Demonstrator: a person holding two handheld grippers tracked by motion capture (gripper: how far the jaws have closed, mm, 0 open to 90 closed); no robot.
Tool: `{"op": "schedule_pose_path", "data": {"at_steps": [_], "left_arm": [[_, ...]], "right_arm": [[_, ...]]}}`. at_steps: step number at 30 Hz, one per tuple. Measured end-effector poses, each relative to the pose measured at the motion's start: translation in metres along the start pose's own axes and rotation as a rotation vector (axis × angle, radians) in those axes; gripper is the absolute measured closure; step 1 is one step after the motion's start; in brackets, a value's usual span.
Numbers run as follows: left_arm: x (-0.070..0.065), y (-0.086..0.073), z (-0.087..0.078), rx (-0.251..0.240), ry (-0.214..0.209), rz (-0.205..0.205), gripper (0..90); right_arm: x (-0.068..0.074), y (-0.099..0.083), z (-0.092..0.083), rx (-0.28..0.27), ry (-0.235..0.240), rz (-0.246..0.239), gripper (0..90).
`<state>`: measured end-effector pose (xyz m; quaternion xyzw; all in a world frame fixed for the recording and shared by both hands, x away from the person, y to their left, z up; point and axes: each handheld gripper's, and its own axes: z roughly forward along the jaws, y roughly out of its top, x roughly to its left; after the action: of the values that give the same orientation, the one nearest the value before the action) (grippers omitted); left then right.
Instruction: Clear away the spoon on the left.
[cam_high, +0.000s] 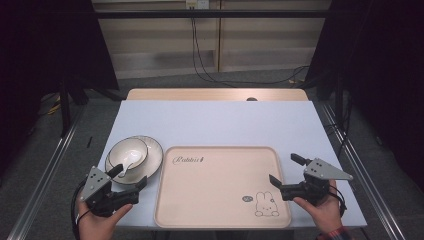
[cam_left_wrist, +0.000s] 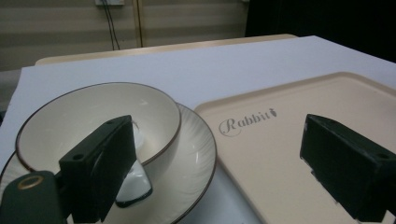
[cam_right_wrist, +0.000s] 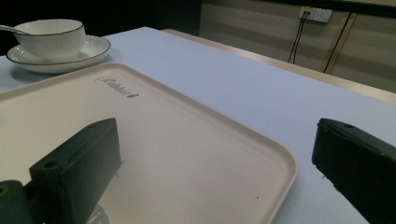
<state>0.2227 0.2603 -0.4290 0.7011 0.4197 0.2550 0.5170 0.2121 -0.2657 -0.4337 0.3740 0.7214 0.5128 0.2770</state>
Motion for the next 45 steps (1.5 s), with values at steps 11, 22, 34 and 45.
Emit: {"op": "schedule_pose_path", "data": {"at_steps": [11, 22, 34, 45], "left_arm": [[0.007, -0.007, -0.012, 0.023, 0.051, -0.006, 11.4], [0.023, -0.016, -0.019, 0.042, 0.146, -0.03, 24.5], [0.025, -0.016, -0.006, 0.041, 0.135, -0.006, 44.4], [0.025, -0.015, -0.002, 0.053, 0.159, -0.021, 63.7]], "right_arm": [[0.001, 0.001, 0.009, 0.0, 0.012, -0.001, 1.4], [0.004, 0.004, 0.011, -0.005, 0.024, -0.011, 2.0], [0.007, 0.004, 0.014, 0.002, 0.035, -0.025, 2.4], [0.007, 0.004, 0.01, -0.001, 0.032, -0.032, 2.7]]}}
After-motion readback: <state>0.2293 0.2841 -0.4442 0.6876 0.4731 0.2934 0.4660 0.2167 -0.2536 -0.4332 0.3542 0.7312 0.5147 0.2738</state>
